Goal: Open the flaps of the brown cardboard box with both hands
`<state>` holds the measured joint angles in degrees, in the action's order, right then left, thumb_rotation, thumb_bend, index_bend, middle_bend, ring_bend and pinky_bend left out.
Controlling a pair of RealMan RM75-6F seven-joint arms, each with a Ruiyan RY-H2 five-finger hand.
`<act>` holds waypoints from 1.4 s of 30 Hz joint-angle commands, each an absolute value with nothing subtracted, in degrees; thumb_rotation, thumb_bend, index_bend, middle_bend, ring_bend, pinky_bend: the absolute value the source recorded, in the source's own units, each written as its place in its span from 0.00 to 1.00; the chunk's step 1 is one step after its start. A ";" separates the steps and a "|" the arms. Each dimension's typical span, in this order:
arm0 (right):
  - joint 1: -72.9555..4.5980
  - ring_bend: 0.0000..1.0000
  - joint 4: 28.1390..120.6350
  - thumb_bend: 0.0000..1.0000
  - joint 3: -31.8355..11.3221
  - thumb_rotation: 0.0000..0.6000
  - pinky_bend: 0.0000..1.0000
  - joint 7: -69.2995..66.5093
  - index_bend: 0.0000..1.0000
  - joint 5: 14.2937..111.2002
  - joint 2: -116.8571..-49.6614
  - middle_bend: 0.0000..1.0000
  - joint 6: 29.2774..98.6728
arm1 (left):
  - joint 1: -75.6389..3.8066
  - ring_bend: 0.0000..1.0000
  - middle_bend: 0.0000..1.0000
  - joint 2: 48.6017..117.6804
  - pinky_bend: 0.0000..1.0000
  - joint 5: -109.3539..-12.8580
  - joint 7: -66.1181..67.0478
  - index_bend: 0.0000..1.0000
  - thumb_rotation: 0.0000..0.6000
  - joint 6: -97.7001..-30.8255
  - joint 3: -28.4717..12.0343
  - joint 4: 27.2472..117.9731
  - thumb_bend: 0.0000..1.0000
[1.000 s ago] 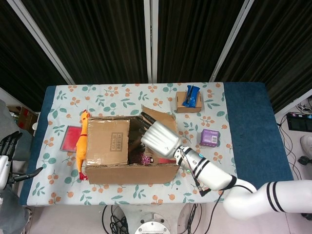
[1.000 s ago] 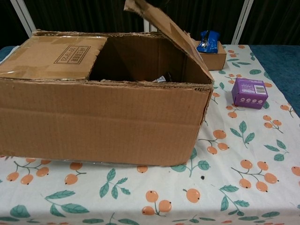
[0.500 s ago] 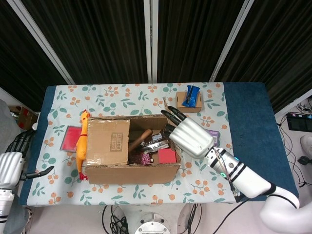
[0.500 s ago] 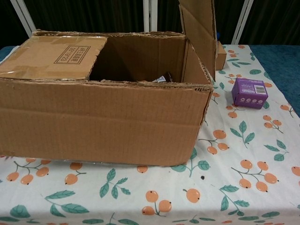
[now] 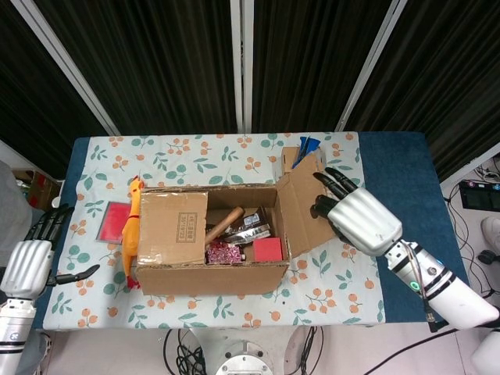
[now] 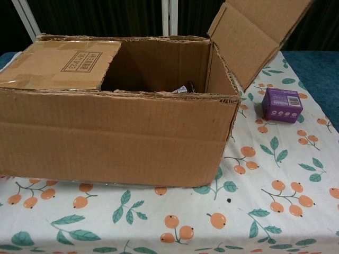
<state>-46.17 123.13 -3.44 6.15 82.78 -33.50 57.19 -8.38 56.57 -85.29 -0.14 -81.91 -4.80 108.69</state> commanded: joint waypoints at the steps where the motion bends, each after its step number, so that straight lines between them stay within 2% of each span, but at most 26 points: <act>1: -43.41 0.00 121.02 0.78 -2.67 1.00 0.00 2.86 0.37 84.59 -32.33 0.36 57.87 | -8.68 0.04 0.05 56.32 0.17 -85.30 0.53 0.04 0.63 -81.75 -4.88 109.34 0.00; 4: -41.25 0.00 119.32 0.77 -2.85 1.00 0.00 -0.29 0.33 86.42 -32.24 0.36 60.00 | -9.25 0.04 0.05 55.99 0.17 -85.42 1.15 0.04 0.63 -81.43 -5.21 109.88 0.00; 8: -37.91 0.00 116.94 0.74 -3.87 1.00 0.00 -4.74 0.24 89.77 -32.89 0.30 66.13 | -11.69 0.04 0.05 54.99 0.17 -86.74 0.64 0.04 0.64 -80.15 -6.89 110.71 0.01; 14: -32.79 0.00 114.40 0.72 -6.39 1.00 0.00 -11.98 0.14 93.52 -34.34 0.22 77.99 | -21.47 0.04 0.12 53.85 0.17 -92.37 -2.83 0.11 0.62 -73.70 -12.06 110.94 0.02; 18: -30.13 0.00 113.30 0.66 -7.58 1.00 0.00 -18.10 0.13 95.56 -34.19 0.21 84.00 | -29.09 0.04 0.17 55.54 0.17 -91.60 -10.82 0.19 0.33 -66.90 -15.20 110.10 0.00; 20: -28.60 0.00 113.05 0.66 -7.89 1.00 0.00 -19.00 0.13 95.99 -33.48 0.21 86.24 | -32.88 0.04 0.18 56.06 0.17 -90.80 -12.93 0.22 0.27 -62.15 -15.90 108.98 0.00; 23: -26.43 0.00 113.28 0.66 -8.00 1.00 0.00 -19.27 0.12 96.21 -32.45 0.20 88.55 | -37.17 0.04 0.21 58.25 0.17 -92.31 -14.22 0.25 0.22 -57.59 -15.35 106.84 0.00; 26: -24.75 0.00 113.39 0.66 -7.94 1.00 0.00 -19.34 0.12 96.17 -31.77 0.20 89.53 | -39.93 0.04 0.23 61.42 0.17 -94.72 -15.98 0.28 0.21 -56.08 -14.13 104.33 0.00; 32: -23.01 0.00 113.08 0.66 -7.92 1.00 0.00 -19.37 0.12 96.17 -32.19 0.20 89.27 | -43.05 0.04 0.25 66.57 0.17 -97.36 -19.41 0.29 0.20 -56.13 -11.93 100.36 0.00; 38: -22.57 0.00 112.77 0.66 -8.66 1.00 0.00 -18.92 0.12 96.13 -33.07 0.20 88.49 | -44.66 0.04 0.25 69.04 0.17 -99.98 -17.46 0.30 0.18 -55.94 -8.98 97.49 0.00; 42: -22.62 0.00 112.39 0.66 -8.96 1.00 0.00 -19.11 0.12 96.38 -33.80 0.20 87.50 | -45.30 0.04 0.28 69.98 0.16 -101.01 -15.93 0.34 0.17 -55.87 -7.29 95.34 0.00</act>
<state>-22.60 112.50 -8.88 -19.15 96.36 -33.65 87.73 -44.97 69.66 -100.54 -16.49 -55.98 -7.85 95.86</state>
